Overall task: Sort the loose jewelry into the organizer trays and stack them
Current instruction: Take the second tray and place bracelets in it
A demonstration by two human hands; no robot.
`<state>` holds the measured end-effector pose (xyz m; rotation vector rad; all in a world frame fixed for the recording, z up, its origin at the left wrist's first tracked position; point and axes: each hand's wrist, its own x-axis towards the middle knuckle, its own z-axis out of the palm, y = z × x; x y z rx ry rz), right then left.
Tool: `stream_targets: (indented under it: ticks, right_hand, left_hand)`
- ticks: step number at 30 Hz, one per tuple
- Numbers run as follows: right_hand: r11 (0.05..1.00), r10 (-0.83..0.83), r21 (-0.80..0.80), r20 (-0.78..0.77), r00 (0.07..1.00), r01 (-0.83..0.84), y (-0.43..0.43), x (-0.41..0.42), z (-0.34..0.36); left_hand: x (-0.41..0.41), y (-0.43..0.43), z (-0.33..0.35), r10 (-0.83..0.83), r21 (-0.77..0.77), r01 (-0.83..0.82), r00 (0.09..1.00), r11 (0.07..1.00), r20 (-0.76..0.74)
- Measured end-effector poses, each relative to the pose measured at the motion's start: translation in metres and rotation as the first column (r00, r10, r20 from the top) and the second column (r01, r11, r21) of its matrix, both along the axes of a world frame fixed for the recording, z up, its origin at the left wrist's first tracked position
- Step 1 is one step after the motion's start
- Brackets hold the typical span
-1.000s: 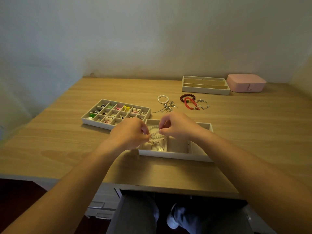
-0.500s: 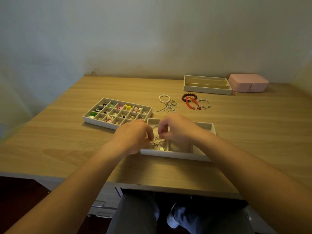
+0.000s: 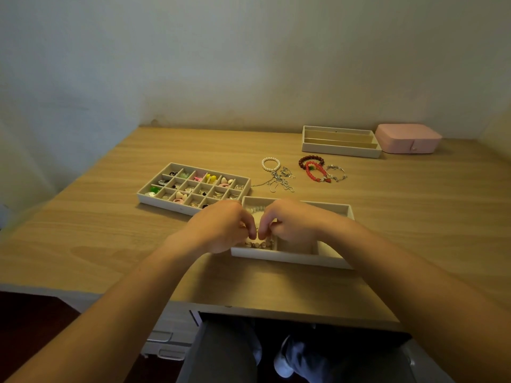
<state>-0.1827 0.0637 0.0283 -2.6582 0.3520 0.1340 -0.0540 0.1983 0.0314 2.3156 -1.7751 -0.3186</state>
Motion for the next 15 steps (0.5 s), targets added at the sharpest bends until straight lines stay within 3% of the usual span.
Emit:
stream_targets:
  ticks: [5, 15]
  right_hand:
    - [0.973, -0.214, 0.125, 0.171, 0.962, 0.195, -0.024, 0.003, 0.016]
    - [0.833, -0.552, 0.235, 0.33, 0.766, 0.5, -0.129, 0.053, 0.019]
  left_hand:
    - [0.008, -0.023, 0.015, 0.052, -0.126, -0.063, 0.994, 0.99, -0.092]
    - [0.038, -0.122, 0.028, 0.225, -0.188, -0.278, 0.939, 0.942, -0.261]
